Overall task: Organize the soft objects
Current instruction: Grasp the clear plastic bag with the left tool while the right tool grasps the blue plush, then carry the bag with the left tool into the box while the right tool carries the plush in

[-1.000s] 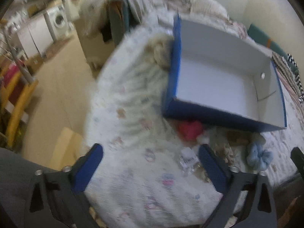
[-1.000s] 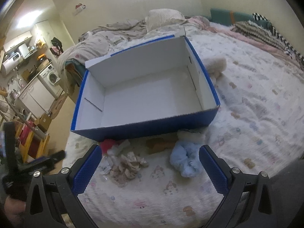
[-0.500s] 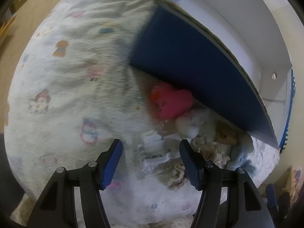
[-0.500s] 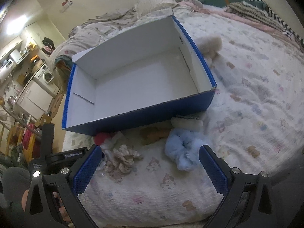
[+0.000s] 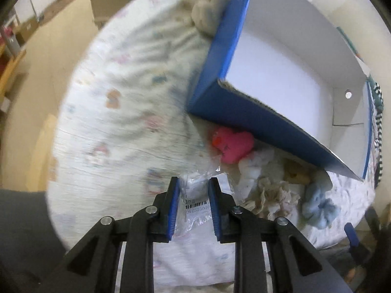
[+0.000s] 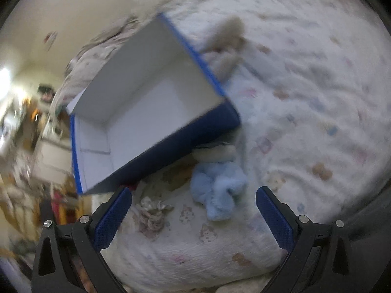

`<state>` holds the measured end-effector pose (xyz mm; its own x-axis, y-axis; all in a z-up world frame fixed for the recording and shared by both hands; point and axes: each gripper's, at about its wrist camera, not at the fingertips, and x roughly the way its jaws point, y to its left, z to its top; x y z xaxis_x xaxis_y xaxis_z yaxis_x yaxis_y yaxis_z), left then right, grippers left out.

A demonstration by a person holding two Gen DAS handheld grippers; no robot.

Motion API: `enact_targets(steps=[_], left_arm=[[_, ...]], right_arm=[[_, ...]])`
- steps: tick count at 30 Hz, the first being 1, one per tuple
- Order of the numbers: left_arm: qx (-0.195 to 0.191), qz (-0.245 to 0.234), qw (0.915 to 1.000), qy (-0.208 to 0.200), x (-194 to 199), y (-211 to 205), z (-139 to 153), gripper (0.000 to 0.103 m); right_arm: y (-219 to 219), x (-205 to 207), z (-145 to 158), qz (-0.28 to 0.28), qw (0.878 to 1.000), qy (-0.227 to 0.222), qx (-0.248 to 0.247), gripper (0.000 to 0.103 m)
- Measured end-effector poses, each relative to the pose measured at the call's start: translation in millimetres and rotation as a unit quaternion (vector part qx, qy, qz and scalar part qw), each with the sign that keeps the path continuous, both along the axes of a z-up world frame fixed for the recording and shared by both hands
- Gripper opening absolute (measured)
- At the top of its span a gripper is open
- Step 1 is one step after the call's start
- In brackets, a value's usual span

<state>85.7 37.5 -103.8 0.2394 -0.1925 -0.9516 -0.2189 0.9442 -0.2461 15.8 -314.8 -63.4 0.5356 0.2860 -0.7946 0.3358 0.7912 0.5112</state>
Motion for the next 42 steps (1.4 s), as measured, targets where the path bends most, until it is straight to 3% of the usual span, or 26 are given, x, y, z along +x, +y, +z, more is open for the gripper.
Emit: enact_targets(steps=[4, 10, 12, 14, 17, 18, 25, 30, 37, 42], left_arm=[[0.033, -0.009, 0.999, -0.028, -14, 10, 20, 0.021], [0.03, -0.005, 0.999, -0.034, -25, 24, 28, 0.022], [0.03, -0.005, 0.9987, -0.042, -25, 11, 22, 0.022], [0.029, -0.006, 0.9984, -0.048, -26, 12, 25, 0.021], [0.028, -0.009, 0.9982, -0.051, -23, 8, 23, 0.021], [0.029, -0.01, 0.9982, -0.052, -23, 6, 24, 0.021], [0.044, -0.008, 0.9974, -0.058, -28, 10, 27, 0.021], [0.055, -0.007, 0.9962, -0.067, -35, 15, 31, 0.021], [0.034, -0.004, 0.9928, -0.115, -44, 16, 70, 0.021], [0.041, -0.023, 0.9878, -0.148, -36, 7, 105, 0.021]], right_arm=[[-10, 5, -24, -0.038, 0.997, 0.051, 0.047, 0.1], [11, 26, -47, -0.011, 0.996, 0.09, -0.008, 0.076], [14, 31, -53, -0.011, 0.995, 0.098, -0.023, 0.057], [16, 34, -58, -0.013, 0.994, 0.105, -0.037, 0.048], [22, 37, -63, -0.006, 0.994, 0.102, -0.047, 0.022], [24, 37, -61, -0.001, 0.994, 0.096, -0.049, 0.018], [58, 18, -21, 0.071, 0.995, 0.022, -0.072, 0.015], [67, 3, 15, 0.111, 0.993, -0.022, -0.035, 0.015], [60, -6, 83, 0.14, 0.985, -0.1, -0.008, 0.015], [54, 5, 105, 0.143, 0.981, -0.13, -0.009, 0.015]])
